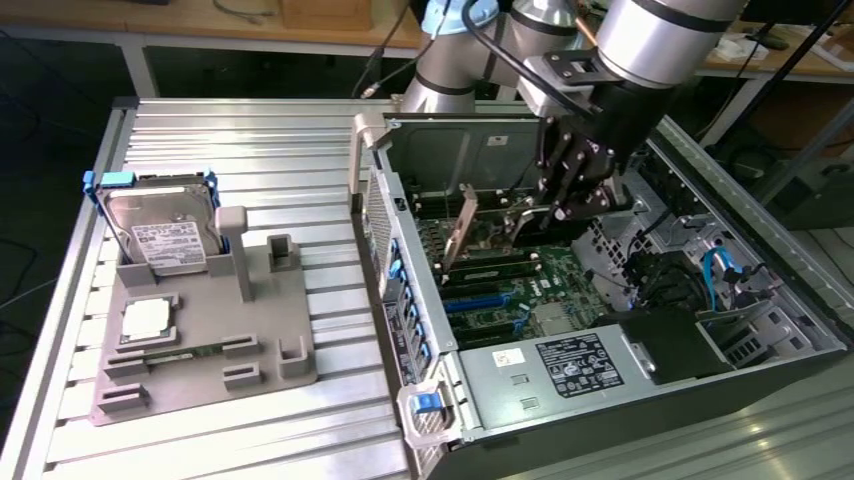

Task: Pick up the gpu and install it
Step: 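Insert the gpu into the slot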

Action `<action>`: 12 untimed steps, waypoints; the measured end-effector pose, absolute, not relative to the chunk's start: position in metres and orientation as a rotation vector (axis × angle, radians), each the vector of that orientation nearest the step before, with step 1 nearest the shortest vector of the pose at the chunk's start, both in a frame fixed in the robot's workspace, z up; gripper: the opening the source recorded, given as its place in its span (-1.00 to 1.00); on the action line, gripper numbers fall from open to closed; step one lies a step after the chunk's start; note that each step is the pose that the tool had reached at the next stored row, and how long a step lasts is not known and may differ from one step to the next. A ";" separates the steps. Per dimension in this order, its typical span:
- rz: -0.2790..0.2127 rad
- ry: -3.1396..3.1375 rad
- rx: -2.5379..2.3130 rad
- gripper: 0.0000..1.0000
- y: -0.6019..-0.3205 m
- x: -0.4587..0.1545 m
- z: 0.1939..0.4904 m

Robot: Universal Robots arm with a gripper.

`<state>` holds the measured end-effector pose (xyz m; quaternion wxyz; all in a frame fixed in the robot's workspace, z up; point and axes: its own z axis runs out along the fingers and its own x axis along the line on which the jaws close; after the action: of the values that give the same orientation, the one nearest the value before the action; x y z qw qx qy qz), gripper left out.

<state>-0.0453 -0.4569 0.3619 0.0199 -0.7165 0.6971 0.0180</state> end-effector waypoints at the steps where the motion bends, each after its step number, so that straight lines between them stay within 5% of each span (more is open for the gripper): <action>1: 0.056 2.163 -2.223 -0.46 -0.457 -0.045 0.360; 12: 0.056 2.160 -2.225 -0.46 -0.461 -0.052 0.340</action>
<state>-0.0517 -0.4614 0.3397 0.0199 -0.7172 0.6963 0.0180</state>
